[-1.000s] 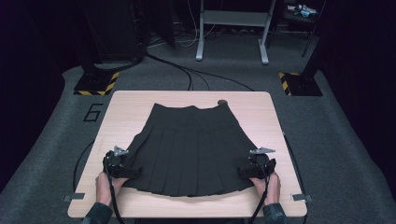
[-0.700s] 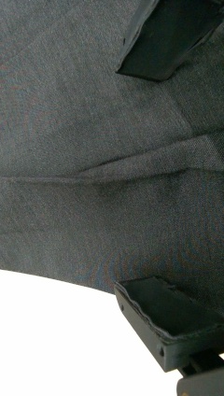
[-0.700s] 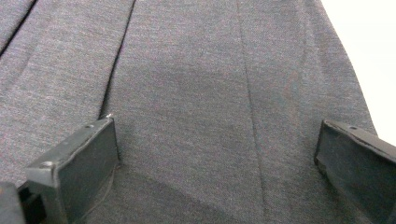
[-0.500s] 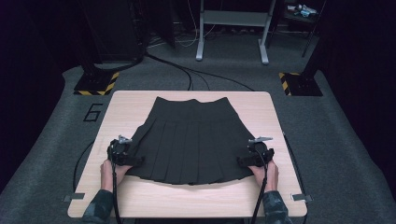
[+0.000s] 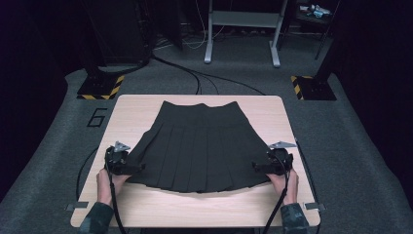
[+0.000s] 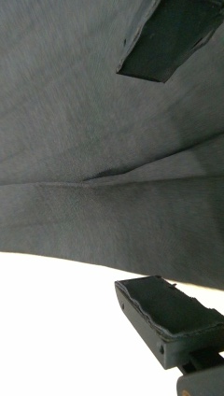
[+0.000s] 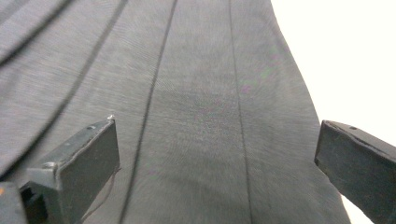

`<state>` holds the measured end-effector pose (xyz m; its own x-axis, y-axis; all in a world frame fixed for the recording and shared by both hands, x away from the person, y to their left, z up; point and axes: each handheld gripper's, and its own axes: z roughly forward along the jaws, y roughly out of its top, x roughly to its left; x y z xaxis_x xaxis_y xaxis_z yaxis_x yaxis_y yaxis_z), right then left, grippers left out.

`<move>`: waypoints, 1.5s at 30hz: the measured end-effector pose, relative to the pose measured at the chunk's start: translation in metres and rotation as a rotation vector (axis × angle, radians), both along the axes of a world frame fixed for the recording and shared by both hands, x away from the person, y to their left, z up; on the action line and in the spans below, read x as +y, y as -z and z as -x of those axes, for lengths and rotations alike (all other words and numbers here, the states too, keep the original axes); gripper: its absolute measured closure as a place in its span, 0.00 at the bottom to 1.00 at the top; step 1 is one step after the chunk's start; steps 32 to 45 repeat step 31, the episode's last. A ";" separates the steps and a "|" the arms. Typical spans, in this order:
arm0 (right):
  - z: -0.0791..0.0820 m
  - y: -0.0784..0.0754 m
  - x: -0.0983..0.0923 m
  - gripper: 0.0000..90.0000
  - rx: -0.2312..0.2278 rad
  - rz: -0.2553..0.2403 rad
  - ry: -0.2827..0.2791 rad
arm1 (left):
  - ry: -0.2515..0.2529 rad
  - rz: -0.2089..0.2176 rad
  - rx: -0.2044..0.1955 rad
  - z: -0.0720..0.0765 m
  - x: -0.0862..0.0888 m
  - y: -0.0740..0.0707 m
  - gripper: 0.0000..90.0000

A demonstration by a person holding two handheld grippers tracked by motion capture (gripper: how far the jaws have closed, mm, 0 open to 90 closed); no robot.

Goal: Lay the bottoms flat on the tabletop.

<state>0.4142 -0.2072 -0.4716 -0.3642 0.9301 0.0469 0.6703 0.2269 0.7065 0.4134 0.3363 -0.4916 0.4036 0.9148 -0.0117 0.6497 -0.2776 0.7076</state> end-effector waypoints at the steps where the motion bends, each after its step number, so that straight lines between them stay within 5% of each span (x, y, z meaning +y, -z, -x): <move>1: 0.004 -0.003 -0.002 0.00 -0.013 0.003 -0.009 | -0.007 0.015 -0.009 0.004 0.004 -0.004 0.00; 6: 0.032 -0.014 -0.014 0.00 -0.075 0.014 0.000 | -0.035 0.029 -0.018 0.022 0.021 -0.008 0.00; 11: 0.050 -0.006 -0.030 0.00 -0.067 0.025 0.023 | -0.062 0.012 -0.036 0.042 0.032 -0.003 0.00; 16: 0.063 0.018 -0.057 0.00 -0.025 -0.021 0.070 | -0.060 -0.017 -0.013 0.064 0.038 0.012 0.00; 20: 0.067 0.035 -0.064 0.00 -0.015 0.015 0.087 | -0.091 -0.014 0.017 0.071 0.046 0.025 0.00; 25: 0.070 0.054 -0.062 0.00 -0.008 0.086 0.076 | -0.111 -0.017 0.031 0.076 0.049 0.037 0.00; 30: 0.069 0.059 -0.068 0.00 -0.029 0.039 0.069 | -0.108 0.007 -0.029 0.079 0.051 0.042 0.00; 45: 0.068 0.059 -0.068 0.00 -0.028 0.038 0.068 | -0.106 0.004 -0.030 0.079 0.051 0.042 0.00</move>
